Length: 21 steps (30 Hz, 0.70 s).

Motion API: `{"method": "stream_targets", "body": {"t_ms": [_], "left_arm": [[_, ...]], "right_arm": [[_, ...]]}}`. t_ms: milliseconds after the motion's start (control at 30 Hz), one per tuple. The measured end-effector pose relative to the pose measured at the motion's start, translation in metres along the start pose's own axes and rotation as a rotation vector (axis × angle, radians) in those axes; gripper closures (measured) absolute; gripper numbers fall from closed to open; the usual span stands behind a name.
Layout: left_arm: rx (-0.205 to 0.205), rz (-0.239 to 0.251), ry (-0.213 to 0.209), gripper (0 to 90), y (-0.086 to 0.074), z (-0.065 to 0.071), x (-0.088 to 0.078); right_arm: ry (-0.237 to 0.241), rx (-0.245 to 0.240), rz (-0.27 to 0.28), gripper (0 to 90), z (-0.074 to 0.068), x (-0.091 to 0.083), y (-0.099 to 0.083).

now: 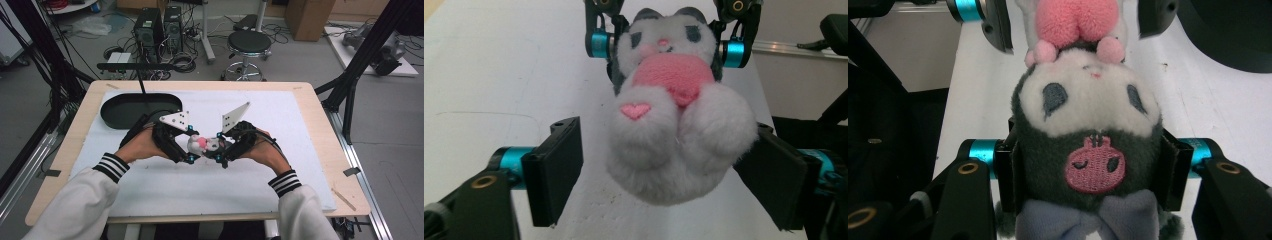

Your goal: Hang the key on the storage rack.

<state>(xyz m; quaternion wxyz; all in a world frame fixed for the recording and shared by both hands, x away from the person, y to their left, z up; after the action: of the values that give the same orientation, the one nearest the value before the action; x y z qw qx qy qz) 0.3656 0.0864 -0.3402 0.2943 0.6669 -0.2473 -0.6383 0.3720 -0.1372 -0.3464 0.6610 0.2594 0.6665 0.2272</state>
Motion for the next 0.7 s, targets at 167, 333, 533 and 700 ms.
{"method": "stream_targets", "body": {"t_ms": [167, 333, 533, 700], "left_arm": [[0.004, -0.018, -0.022, 33.1, 0.0011, 0.0003, 0.0024], [0.008, -0.035, -0.005, 47.9, 0.0026, 0.0022, 0.0026], [0.033, -0.040, 0.022, 53.5, 0.0026, 0.0040, 0.0010], [0.030, -0.029, 0.024, 54.5, 0.0026, 0.0040, -0.0004]], "right_arm": [[0.002, -0.006, -0.008, 43.7, -0.0003, 0.0018, 0.0008], [0.003, -0.004, -0.006, 43.6, -0.0010, 0.0028, 0.0036], [0.005, -0.004, -0.009, 43.4, -0.0006, 0.0042, 0.0037], [0.007, 0.003, 0.005, 39.5, -0.0001, 0.0038, 0.0037]]}}
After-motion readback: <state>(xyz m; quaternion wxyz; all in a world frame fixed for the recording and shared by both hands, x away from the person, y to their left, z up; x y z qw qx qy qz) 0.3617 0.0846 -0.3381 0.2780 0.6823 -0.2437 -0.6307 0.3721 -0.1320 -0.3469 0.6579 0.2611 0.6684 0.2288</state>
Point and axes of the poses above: each handheld gripper's, and its own axes: x roughly forward along the jaws, y roughly out of its top, z roughly to its right, the point moved 1 cm from there along x, roughly forward along the jaws, and after that the axes turned 5 degrees about -z, right-handed, at the moved point
